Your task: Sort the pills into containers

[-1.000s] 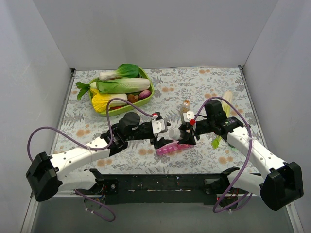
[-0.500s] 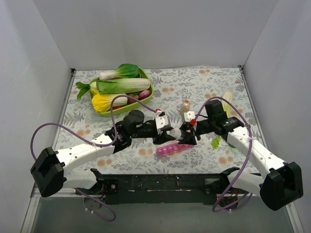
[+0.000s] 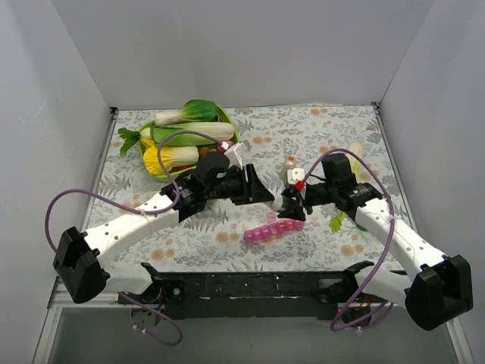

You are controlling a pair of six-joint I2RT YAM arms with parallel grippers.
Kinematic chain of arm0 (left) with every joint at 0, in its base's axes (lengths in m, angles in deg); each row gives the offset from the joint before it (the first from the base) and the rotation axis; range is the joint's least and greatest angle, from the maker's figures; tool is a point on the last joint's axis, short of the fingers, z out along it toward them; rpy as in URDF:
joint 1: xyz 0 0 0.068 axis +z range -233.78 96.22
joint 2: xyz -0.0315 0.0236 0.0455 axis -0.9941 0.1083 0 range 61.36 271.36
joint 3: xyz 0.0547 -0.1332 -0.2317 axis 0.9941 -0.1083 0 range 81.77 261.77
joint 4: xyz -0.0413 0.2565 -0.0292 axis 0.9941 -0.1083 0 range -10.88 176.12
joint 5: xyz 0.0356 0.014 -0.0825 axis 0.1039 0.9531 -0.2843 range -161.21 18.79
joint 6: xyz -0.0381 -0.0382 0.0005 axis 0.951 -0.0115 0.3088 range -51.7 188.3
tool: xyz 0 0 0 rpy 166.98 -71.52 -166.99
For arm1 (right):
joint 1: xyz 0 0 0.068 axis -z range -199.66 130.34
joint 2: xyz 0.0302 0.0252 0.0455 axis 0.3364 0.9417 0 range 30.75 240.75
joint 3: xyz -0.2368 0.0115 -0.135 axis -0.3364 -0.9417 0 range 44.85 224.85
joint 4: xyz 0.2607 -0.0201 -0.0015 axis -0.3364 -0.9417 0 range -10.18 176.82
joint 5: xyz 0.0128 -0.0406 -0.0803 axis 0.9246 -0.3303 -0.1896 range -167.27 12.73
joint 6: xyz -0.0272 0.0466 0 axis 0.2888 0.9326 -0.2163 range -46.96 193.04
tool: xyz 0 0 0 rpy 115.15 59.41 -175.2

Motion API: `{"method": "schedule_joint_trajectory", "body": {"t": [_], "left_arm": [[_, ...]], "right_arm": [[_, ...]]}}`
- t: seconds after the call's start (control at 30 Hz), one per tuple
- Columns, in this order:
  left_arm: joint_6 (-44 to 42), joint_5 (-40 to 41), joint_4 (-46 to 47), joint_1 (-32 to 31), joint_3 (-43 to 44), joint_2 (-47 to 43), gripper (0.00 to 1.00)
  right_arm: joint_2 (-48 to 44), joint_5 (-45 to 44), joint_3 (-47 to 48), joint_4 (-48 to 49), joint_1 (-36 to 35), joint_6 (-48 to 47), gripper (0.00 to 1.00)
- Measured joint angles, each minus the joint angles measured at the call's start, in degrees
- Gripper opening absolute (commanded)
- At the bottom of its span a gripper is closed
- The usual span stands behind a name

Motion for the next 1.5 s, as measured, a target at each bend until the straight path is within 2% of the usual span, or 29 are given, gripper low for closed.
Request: {"method": "schedule_joint_trajectory", "body": {"t": [0.07,0.17,0.27,0.4,0.43,0.5,0.6,0.73,0.93,1.07,1.13,1.3,1.33,1.4,1.43,1.5], "left_arm": [[10.5,0.1,-2.7,1.1,2.1,0.9,0.00],[21.6,-0.4,-5.2,1.6,4.2,2.2,0.00],[25.3,-0.5,-7.4,1.5,6.2,3.3,0.00],[23.1,2.4,-10.1,1.6,7.7,2.4,0.00],[21.4,3.8,-10.5,1.6,7.0,1.1,0.04],[16.9,5.4,-9.6,2.1,3.1,-2.9,0.10],[8.1,6.5,-10.6,3.1,-5.5,-11.3,0.10],[2.1,10.2,-16.9,3.4,-10.1,-13.3,0.10],[2.8,21.1,-25.1,3.4,-17.9,-11.6,0.21],[4.6,26.1,-26.1,3.8,-20.4,-8.9,0.25],[5.7,27.8,-26.0,4.1,-21.1,-6.4,0.41],[7.4,29.6,-25.7,4.6,-21.9,-3.5,0.49],[7.7,29.7,-25.7,4.7,-21.9,-3.6,0.57],[7.9,29.9,-25.7,4.8,-21.9,-3.8,0.65],[8.0,29.9,-25.8,4.9,-21.9,-4.1,0.73],[8.3,30.0,-26.1,4.9,-21.9,-5.2,0.79]], "right_arm": [[0.2,-1.0,0.0,-0.1,0.3,0.5,0.01],[0.5,-2.0,0.0,-0.1,0.4,1.3,0.01],[0.6,-2.5,0.0,-0.1,0.4,1.5,0.01],[0.6,-2.9,-0.1,-0.1,0.6,1.7,0.01],[0.5,-2.9,-0.1,-0.1,0.8,1.7,0.01],[0.5,-3.0,-0.1,-0.1,1.2,1.7,0.01],[0.5,-3.0,-0.1,-0.1,1.7,1.8,0.01],[0.4,-2.9,-0.5,0.0,2.5,1.9,0.01],[0.3,-2.9,-0.8,0.1,4.0,1.9,0.01],[-0.1,-2.8,-0.9,0.1,4.6,2.1,0.01],[-0.5,-2.8,-0.9,0.1,4.8,2.1,0.01],[-1.1,-1.4,-0.9,0.5,5.7,3.0,0.01],[-1.1,-0.9,-0.9,0.7,6.0,3.4,0.01],[-1.1,0.7,-0.9,1.9,6.8,4.7,0.01],[-1.1,1.6,-0.9,2.5,7.1,5.7,0.01],[-1.1,3.7,-0.8,4.2,8.0,8.0,0.01]]}}
